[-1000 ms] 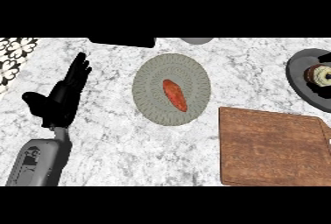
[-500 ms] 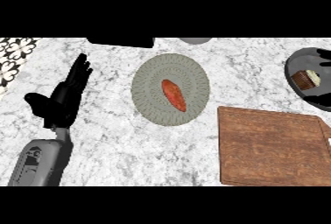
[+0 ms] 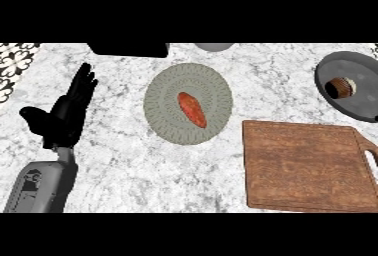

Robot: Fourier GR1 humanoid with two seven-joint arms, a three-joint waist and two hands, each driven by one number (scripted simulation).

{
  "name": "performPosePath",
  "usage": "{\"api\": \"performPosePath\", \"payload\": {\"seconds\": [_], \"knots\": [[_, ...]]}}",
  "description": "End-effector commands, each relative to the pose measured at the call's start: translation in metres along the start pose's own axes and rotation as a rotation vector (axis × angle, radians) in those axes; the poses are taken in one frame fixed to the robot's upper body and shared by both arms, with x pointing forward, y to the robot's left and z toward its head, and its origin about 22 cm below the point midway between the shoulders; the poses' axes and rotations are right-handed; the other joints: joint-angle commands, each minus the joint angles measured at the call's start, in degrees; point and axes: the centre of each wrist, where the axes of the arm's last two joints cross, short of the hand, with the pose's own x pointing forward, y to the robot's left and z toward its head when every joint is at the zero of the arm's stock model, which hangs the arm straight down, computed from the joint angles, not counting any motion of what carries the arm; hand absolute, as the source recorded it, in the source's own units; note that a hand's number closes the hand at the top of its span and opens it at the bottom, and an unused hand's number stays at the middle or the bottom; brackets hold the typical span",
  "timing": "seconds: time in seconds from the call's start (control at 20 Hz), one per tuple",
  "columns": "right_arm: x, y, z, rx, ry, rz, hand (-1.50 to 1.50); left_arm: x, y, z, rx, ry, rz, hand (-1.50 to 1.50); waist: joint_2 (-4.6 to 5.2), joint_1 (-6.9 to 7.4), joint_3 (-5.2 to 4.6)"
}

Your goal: Pick the cupcake from the cutting board and place it in the pan

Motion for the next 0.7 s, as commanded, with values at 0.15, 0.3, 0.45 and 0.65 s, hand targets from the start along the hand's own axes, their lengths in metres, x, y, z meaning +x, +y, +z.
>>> {"api": "performPosePath", "payload": {"seconds": [0.15, 0.3, 0.45, 0.65], "knots": [[-0.001, -0.05, 0.039, 0.077, -0.066, -0.207, -1.5, -0.002, -0.003, 0.002, 0.024, 0.003, -0.008, 0.0, -0.74, -2.07, -0.02], [0.009, -0.079, 0.054, 0.11, -0.065, -0.221, -1.5, -0.008, 0.006, 0.008, 0.036, 0.025, -0.009, 0.0, -1.15, -2.54, -0.06], [0.008, -0.094, 0.073, 0.103, -0.063, -0.216, -1.5, -0.007, 0.016, 0.008, 0.039, 0.031, -0.004, 0.0, -1.39, -3.19, -0.09], [0.01, -0.107, 0.087, 0.072, -0.069, -0.205, -1.5, -0.016, 0.01, 0.013, 0.049, 0.046, 0.002, 0.0, -1.43, -3.69, -0.04]]}}
